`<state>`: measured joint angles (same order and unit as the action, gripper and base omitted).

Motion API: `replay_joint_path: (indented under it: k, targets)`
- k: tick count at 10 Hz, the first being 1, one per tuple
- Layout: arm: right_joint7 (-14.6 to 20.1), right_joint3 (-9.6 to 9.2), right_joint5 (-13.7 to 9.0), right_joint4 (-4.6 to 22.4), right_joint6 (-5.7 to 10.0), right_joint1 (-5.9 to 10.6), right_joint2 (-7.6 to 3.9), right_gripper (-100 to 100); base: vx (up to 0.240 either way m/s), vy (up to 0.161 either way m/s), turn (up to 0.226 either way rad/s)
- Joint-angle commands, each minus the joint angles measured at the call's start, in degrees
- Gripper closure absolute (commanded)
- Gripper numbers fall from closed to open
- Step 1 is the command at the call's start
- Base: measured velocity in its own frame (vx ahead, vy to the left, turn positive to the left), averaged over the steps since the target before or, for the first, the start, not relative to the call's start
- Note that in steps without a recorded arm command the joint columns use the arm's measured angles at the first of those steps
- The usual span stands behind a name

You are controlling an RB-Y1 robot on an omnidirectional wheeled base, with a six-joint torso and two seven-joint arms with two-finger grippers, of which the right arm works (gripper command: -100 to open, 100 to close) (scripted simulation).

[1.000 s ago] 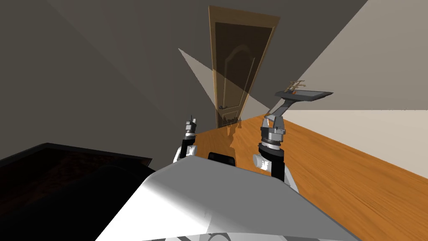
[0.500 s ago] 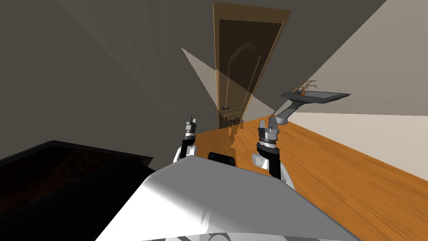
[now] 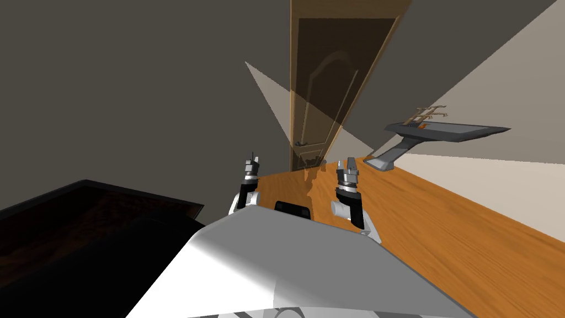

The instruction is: Pull the door open

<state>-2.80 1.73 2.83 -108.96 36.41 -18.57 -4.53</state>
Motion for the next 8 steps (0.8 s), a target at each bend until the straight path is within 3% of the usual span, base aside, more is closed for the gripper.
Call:
replay_joint_path:
  k: [1, 5, 6, 8]
  targets:
    - [0.2, 0.13, -0.5, 2.9, 0.18, 1.00, -0.48, -100, 0.096, -0.013, 0.139]
    - [0.5, 0.65, -1.8, 9.9, 0.36, 4.27, -1.77, -100, 0.094, -0.023, 0.164]
    - [0.5, 0.65, -1.8, 10.5, 0.36, 4.27, -1.77, -100, 0.069, -0.017, 0.027]
    - [0.7, 0.92, -2.5, 14.2, 0.46, 5.97, -2.43, -100, 0.063, -0.022, 0.133]
